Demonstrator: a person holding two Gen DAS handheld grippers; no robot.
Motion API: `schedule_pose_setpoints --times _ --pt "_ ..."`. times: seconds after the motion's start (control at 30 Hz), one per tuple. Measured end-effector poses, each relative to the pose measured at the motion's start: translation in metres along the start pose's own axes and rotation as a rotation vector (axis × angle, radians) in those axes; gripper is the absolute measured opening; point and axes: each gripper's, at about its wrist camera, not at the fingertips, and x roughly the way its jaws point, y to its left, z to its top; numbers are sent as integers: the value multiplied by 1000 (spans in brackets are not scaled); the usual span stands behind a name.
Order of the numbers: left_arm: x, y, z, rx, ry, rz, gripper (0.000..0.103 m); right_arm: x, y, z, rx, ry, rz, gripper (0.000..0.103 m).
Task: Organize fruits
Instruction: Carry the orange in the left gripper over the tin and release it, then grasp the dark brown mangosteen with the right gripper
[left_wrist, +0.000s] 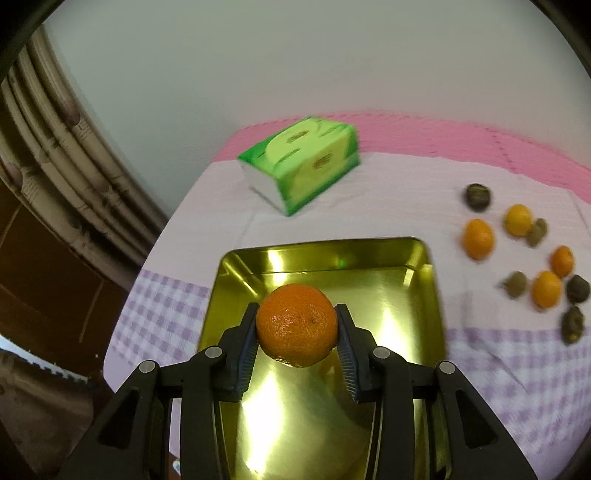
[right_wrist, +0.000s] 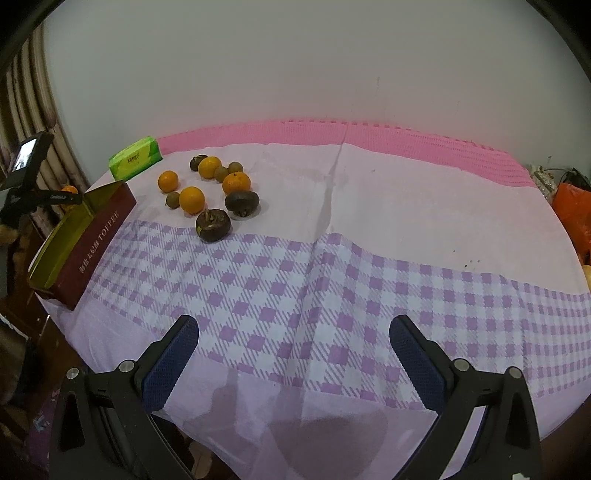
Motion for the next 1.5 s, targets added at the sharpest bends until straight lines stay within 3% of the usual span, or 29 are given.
schedule_pose_setpoints --times 0.2,0.47,0.63,0.7,0.77,1.07,1.17,1.27,1.4,1.5 --pt "37 15 13 -9 69 49 40 4 0 -3 1 16 1 103" --pt "71 27 20 -21 136 47 41 10 -1 -4 5 34 3 103" --pt "74 22 20 13 107 82 43 9 1 -2 8 37 20 103" --pt "70 23 20 20 80 88 51 8 4 1 -4 29 30 103" --pt "61 26 21 13 51 75 62 6 10 5 -27 22 43 103" --pt "-50 17 -11 -87 -103 -113 73 18 40 41 -47 3 253 103" --pt "-82 11 -36 -121 -79 -183 76 28 50 56 -78 -25 260 101" --pt "-108 7 -61 -176 -63 -269 76 48 57 69 -73 0 281 90" --pt "-133 6 -92 -232 -84 -259 76 73 66 76 -78 34 260 77" --pt "-139 7 -102 -250 -90 -238 76 90 73 79 -79 54 256 76"
